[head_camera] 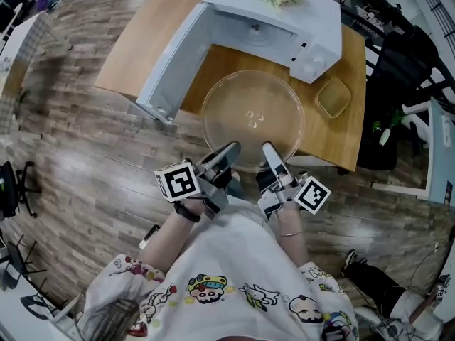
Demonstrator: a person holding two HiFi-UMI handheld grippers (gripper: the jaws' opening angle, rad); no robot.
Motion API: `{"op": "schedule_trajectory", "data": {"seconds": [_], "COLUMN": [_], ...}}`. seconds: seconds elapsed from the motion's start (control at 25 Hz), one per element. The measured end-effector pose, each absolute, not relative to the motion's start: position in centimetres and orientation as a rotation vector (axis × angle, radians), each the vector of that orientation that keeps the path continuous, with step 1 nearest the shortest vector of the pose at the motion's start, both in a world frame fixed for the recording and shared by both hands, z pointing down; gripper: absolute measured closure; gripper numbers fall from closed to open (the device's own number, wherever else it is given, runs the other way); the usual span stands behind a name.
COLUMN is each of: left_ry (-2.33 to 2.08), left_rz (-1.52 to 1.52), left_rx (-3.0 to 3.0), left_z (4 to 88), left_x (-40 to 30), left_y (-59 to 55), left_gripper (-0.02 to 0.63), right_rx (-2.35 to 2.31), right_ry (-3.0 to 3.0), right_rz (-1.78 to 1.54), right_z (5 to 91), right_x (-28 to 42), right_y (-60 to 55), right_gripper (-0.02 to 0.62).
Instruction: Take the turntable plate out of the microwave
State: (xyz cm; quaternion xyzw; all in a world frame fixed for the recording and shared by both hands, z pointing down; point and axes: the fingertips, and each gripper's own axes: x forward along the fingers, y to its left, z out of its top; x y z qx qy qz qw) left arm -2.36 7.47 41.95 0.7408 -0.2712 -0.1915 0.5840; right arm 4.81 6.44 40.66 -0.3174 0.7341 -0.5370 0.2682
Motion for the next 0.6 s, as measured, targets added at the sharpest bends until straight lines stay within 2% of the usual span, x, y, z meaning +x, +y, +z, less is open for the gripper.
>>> {"op": "schedule_trajectory", "data": {"seconds": [0.6], "left_ry": [-0.532], "left_rz": [-0.37], "left_rx": [1.833], "left_z": [39.5], "left_x": [-2.7], "left_y": [5.4], "left_gripper": [0.551], "right_rx": [-0.894], "right_ry": [1.946], "right_rz": [-1.405], "right_z": [38.7], "right_x": [4.4], "right_y": [5.1], "right_gripper": [0.534]}}
